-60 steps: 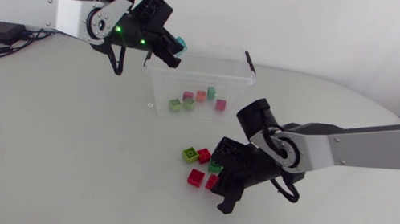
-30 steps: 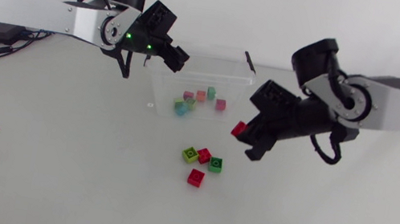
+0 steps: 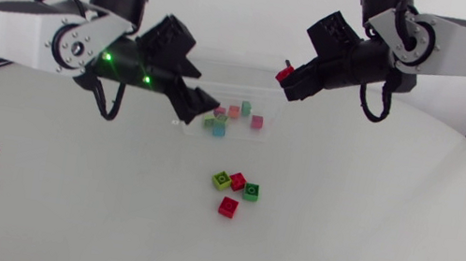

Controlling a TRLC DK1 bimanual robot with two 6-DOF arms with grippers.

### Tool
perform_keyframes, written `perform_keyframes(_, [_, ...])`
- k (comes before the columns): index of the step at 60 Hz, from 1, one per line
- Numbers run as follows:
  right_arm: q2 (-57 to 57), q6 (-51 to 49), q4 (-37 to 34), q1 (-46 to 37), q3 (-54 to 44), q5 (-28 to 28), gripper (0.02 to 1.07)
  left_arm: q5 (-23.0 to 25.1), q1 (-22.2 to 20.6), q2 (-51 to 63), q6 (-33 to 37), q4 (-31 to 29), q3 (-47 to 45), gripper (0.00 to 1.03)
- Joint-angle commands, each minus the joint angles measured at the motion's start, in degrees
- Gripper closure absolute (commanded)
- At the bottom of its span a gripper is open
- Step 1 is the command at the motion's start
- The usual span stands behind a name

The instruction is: Pick up the duplo bricks and place them in the container

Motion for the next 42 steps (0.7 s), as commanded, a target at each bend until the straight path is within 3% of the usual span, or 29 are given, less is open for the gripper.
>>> perform_keyframes(1, [3.7,2.4,0.8,-0.2,4.1,0.7,0.68,1.0,-1.6,1.2,3.9,-1.4,-3.6,0.06])
perform_keyframes(23, [19.5,5.2,1.3,0.5,20.6,3.1,0.66,1.0,-6.4,9.7,9.1,-4.1,-5.6,0.06])
perform_keyframes(26, [21.2,5.5,1.3,0.7,22.2,4.0,0.52,0.9,-6.7,10.5,9.2,-4.1,-5.5,0.06])
perform_keyframes(28, [22.8,5.6,1.1,0.8,24.0,4.5,0.3,0.7,-7.0,11.7,9.2,-4.1,-5.0,0.06])
perform_keyframes(31, [24.1,5.6,0.9,1.0,25.6,5.4,0.09,0.3,-7.2,12.6,9.2,-4.1,-4.8,0.06])
perform_keyframes(42, [18.8,7.2,2.8,1.2,20.6,5.9,0.07,-3.1,-8.7,17.4,8.7,-1.9,-3.0,0.06])
